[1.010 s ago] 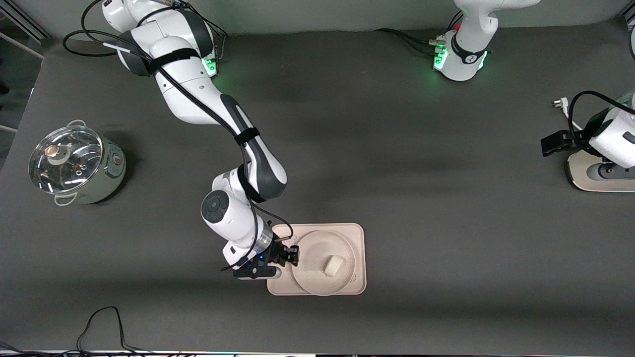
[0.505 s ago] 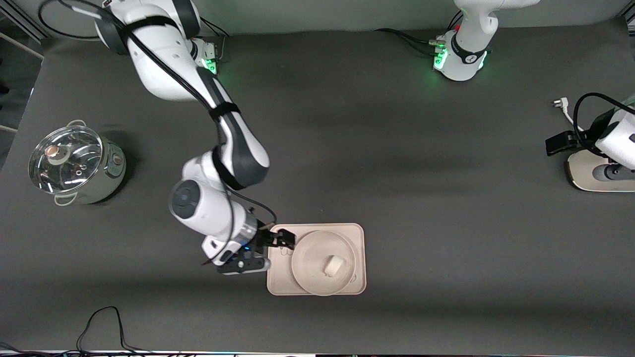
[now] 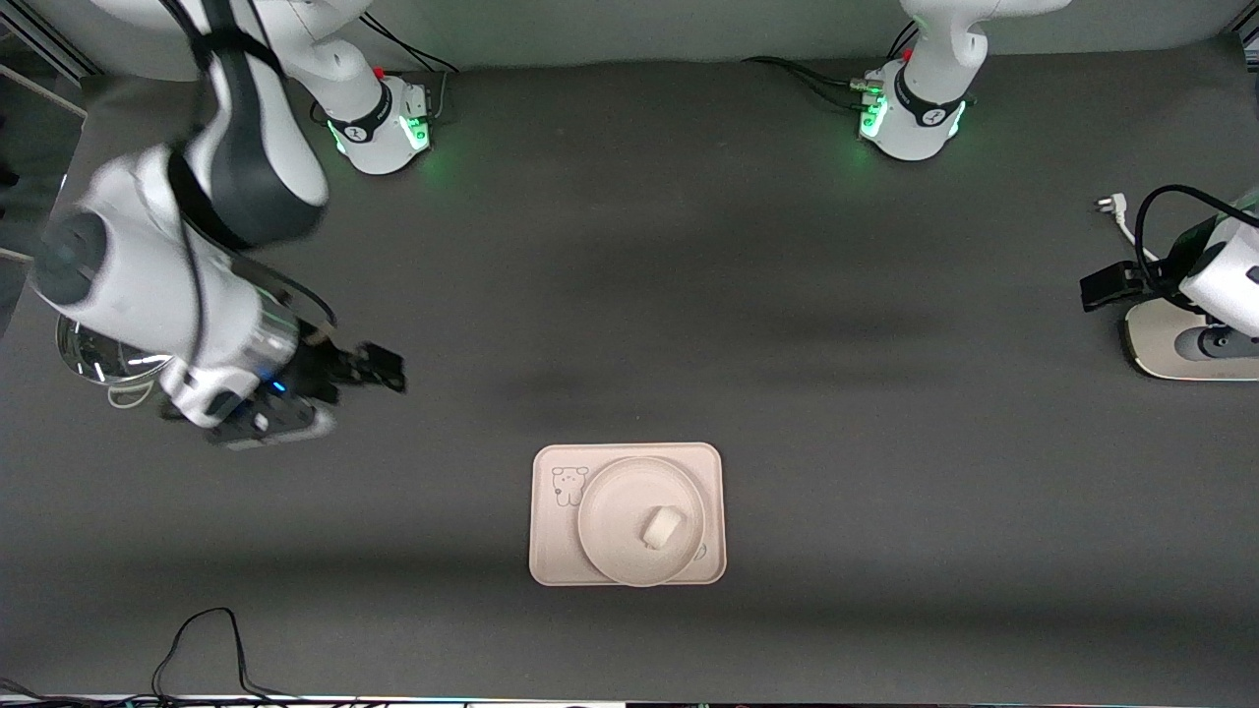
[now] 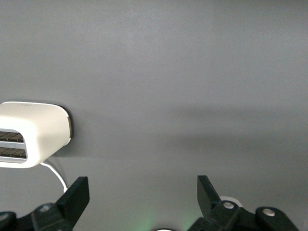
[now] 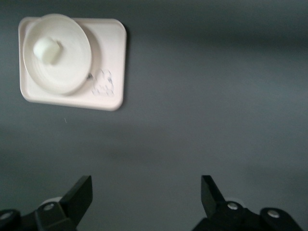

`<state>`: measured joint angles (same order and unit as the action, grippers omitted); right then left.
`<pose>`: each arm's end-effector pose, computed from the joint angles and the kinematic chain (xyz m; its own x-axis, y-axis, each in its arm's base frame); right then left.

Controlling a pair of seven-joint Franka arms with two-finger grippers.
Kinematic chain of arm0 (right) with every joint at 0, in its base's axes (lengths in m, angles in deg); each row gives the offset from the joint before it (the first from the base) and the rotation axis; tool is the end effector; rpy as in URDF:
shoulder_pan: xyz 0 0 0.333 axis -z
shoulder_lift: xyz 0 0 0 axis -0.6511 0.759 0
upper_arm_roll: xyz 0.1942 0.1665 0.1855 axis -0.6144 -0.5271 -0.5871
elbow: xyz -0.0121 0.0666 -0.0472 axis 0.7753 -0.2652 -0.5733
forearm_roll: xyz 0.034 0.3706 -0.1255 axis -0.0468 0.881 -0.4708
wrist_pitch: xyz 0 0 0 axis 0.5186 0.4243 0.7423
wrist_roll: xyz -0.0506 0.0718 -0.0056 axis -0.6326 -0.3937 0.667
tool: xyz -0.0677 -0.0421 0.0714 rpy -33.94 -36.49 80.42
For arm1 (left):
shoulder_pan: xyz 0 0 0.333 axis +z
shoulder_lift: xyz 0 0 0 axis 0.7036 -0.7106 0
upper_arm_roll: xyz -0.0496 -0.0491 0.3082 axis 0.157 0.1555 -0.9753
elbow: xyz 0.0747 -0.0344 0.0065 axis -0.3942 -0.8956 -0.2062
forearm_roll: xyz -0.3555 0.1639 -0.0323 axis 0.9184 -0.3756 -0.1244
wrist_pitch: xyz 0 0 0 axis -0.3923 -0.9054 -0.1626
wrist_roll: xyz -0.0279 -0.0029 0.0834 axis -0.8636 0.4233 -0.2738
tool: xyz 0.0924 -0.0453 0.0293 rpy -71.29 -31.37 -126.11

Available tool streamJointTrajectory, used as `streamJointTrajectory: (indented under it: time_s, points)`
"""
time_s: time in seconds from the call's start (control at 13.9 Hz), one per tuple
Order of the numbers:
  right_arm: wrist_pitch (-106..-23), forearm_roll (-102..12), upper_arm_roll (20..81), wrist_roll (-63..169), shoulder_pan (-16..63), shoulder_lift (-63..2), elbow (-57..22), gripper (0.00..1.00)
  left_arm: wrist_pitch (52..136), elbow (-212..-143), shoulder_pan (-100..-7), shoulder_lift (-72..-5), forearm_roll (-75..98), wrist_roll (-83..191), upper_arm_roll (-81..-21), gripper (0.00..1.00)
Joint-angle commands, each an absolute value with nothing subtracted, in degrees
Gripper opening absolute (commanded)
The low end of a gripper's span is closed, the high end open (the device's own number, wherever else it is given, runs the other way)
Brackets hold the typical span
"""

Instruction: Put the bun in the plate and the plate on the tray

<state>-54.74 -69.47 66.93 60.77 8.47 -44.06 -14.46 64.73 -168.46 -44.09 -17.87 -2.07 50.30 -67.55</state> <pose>0.5994 0.1417 0.5096 0.9970 0.0773 0.0077 0.0776 -0.9856 -0.1500 0.5740 0.0016 0.5685 0.9914 0.0377 -0.1252 0.0272 -0.9960 -0.0846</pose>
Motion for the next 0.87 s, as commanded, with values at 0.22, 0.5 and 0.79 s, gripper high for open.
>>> streamJointTrajectory:
  time_s: [0.22, 0.5, 0.79]
  points:
    - [-49.6, -78.3, 70.9, 61.3, 7.4, -55.5, -24.1, 1.00, 70.0, -174.0, -44.5, -14.3, -1.3, 52.9, -67.5, 1.00]
    - [-50.0, -78.5, 70.8, 61.3, 7.2, -55.2, -24.1, 1.00, 73.0, -178.2, -44.2, -11.5, -0.5, 56.5, -67.4, 1.00]
    - [-49.0, -78.9, 56.1, 60.5, 23.5, -56.5, -24.1, 1.00, 71.7, -176.7, -44.3, -12.3, 0.3, 59.2, -67.4, 1.00]
